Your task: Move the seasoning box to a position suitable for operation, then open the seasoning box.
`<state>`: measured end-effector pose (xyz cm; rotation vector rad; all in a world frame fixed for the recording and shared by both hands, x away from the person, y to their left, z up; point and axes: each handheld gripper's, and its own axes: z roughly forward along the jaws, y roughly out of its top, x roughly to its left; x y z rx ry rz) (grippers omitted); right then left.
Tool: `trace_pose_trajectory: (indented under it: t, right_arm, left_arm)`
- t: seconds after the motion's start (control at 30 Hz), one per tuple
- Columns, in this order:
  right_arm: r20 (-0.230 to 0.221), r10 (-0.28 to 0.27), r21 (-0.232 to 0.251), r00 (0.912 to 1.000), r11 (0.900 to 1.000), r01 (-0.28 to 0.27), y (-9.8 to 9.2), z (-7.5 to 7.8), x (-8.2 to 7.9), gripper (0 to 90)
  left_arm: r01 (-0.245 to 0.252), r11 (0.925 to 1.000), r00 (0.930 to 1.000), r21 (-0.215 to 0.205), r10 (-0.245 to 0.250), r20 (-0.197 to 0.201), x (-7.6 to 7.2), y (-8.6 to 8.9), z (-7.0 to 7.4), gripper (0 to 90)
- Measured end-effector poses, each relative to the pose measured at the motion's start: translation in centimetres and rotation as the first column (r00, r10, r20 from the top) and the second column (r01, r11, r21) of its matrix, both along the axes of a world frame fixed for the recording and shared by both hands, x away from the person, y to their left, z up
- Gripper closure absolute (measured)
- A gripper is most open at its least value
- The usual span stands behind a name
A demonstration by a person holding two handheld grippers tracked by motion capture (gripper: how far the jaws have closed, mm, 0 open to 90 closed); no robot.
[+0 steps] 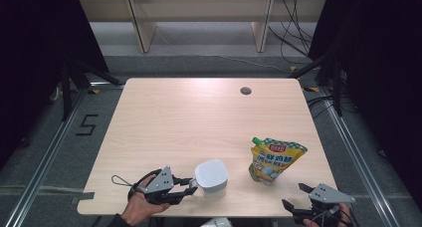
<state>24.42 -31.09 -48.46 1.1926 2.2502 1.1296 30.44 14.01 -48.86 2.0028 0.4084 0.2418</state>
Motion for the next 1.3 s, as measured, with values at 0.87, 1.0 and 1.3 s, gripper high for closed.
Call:
trace_pose_trajectory:
  t: [0.87, 1.0, 1.3]
  right_arm:
    - [0.032, 0.075, -0.016, 0.9967, 0.997, -0.075, 0.3, -0.3, 1.1, 20.8]
    - [0.045, 0.081, -0.021, 0.9957, 0.997, -0.080, 0.3, -0.2, 1.1, 19.8]
    - [0.030, 0.099, 0.003, 0.9947, 0.995, -0.099, 0.9, -0.2, 0.6, 16.8]
  left_arm:
    - [-0.107, 0.9932, 0.9932, -0.047, 0.104, -0.051, -0.3, 1.3, 1.5, 40.5]
    - [-0.145, 0.9882, 0.9876, -0.049, 0.142, -0.067, -1.1, 1.2, 2.4, 36.4]
    - [-0.199, 0.9765, 0.9773, -0.083, 0.191, -0.091, -1.2, 1.3, 3.9, 50.5]
